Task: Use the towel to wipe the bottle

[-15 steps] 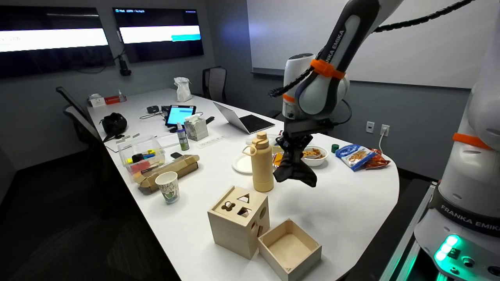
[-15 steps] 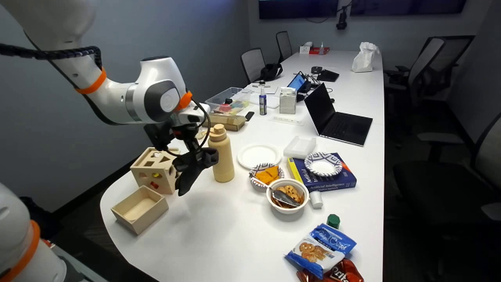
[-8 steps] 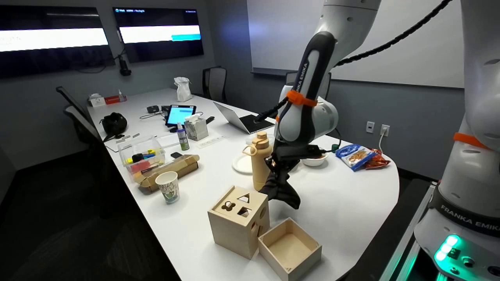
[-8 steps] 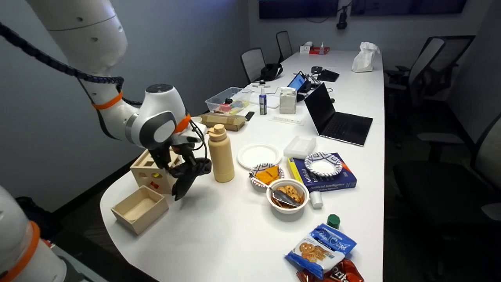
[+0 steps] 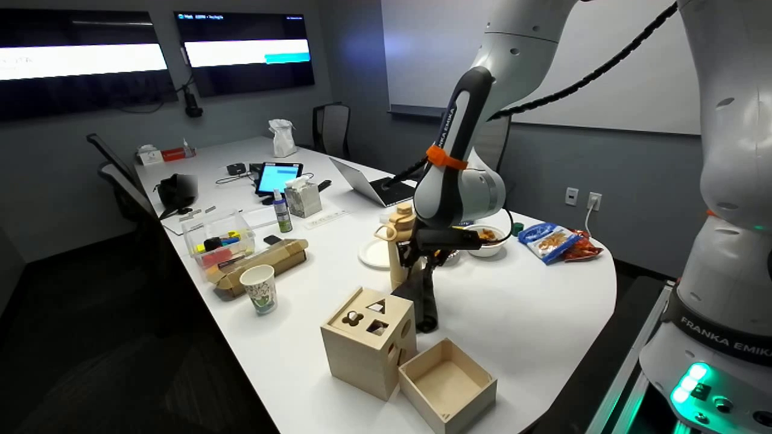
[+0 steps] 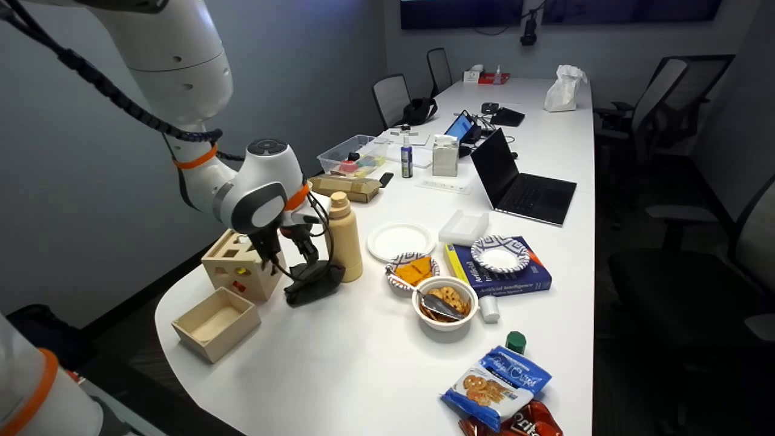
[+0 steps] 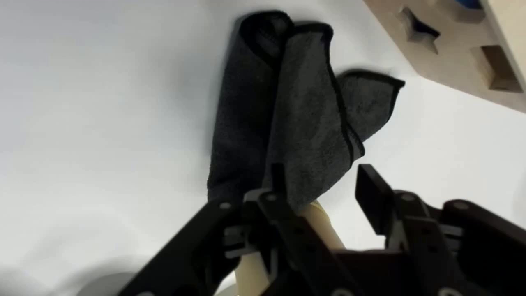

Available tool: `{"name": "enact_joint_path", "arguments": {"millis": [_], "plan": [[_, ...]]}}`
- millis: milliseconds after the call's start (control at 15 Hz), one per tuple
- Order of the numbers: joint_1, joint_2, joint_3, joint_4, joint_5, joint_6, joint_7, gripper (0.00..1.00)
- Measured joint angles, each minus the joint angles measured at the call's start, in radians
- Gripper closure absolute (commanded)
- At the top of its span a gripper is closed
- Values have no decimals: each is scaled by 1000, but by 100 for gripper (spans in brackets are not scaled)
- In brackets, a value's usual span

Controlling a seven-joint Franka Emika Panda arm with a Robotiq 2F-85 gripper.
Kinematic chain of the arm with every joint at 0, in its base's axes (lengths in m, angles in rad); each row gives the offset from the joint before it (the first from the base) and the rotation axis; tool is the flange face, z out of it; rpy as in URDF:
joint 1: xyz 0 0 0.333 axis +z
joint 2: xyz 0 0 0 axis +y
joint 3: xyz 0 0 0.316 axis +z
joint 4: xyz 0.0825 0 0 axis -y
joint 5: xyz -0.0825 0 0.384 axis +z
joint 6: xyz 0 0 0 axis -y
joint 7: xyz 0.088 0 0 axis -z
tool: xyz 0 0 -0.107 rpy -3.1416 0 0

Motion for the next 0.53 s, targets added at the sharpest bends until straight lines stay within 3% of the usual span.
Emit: {"name": "enact_joint_path", "arguments": {"millis": [133,200,533], "plan": [[-17,-6,4,-10,4,-3,-9,4],[-26,-16,9,-20,6,-6,-13,1],[-36,-180,8,-138,44,-30,-17,0]]}}
